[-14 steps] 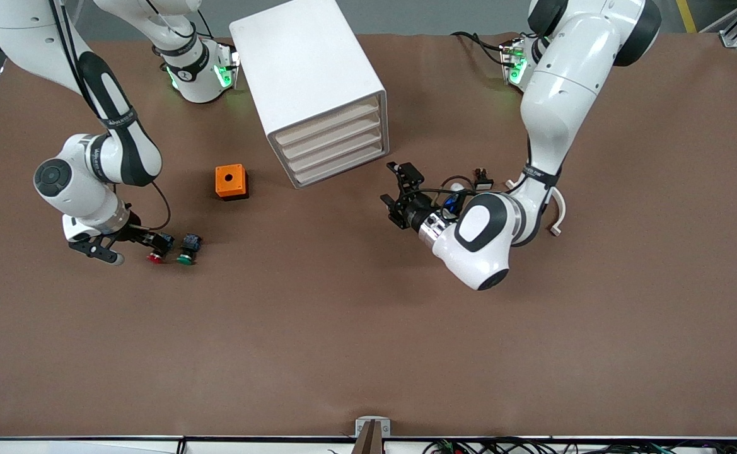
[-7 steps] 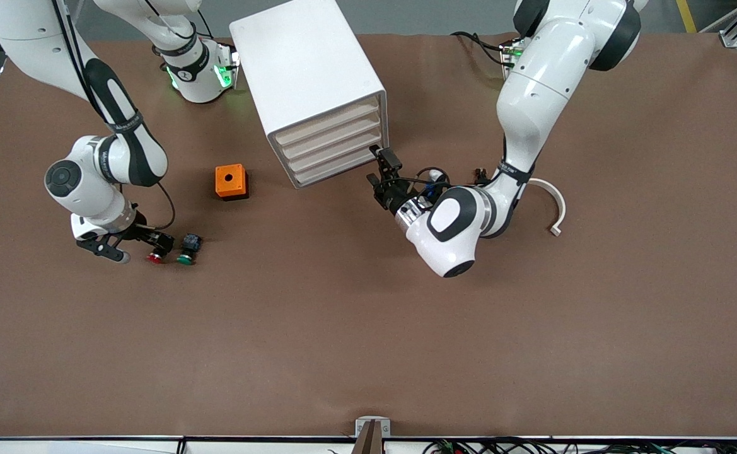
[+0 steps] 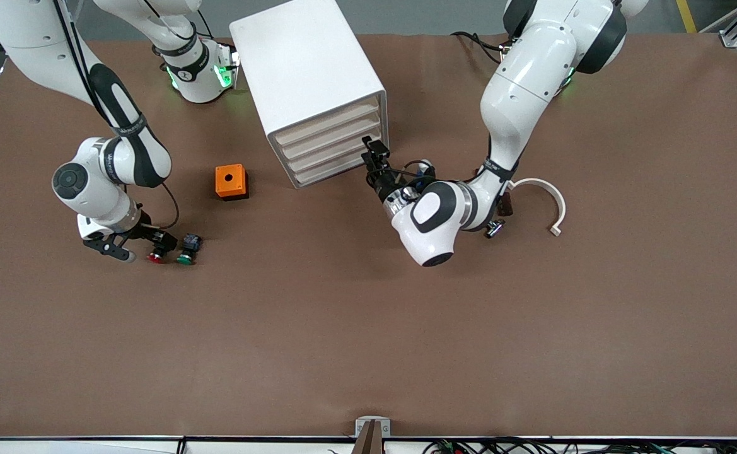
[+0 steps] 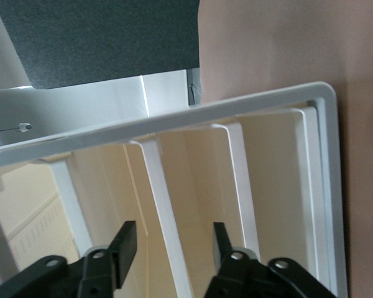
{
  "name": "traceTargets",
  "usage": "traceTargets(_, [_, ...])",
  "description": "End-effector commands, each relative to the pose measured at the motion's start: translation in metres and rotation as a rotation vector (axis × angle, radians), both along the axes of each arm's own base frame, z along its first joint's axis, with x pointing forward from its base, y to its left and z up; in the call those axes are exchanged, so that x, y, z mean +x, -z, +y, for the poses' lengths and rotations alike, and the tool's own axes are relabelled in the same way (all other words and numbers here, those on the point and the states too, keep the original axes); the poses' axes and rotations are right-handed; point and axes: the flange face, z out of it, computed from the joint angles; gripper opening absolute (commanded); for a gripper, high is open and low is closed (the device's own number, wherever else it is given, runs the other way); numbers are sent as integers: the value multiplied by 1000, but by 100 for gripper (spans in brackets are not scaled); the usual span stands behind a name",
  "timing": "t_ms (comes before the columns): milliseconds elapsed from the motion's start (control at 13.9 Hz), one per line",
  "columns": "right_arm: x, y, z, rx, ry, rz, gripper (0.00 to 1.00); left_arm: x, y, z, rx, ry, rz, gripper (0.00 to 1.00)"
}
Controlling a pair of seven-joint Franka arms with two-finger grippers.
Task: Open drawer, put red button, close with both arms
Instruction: 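Grasp the drawer front with the left gripper while the right gripper grasps the button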
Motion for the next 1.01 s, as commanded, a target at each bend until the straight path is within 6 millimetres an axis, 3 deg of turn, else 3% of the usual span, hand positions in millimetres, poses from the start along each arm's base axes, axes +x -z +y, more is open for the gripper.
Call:
traceTargets(0, [-2, 1, 3, 4, 19, -9, 91, -19, 6, 0, 27, 36, 78, 54])
traceTargets(144, [-2, 1, 9, 4, 8, -8, 68, -27, 9, 0, 45, 52, 104, 54])
traceTargets(361, [-3, 1, 10, 6, 31, -2, 9, -36, 10, -2, 48, 79, 123, 54])
traceTargets(433, [-3, 1, 10, 6, 31, -2, 0, -37, 10, -3, 48, 81, 124, 54])
traceTargets(650, [0, -12, 11, 9, 43, -10, 0, -43, 9, -9, 47, 96, 123, 53])
traceTargets(939, [11, -80, 42, 27, 112, 22, 0, -52, 9, -17, 47, 112, 124, 42])
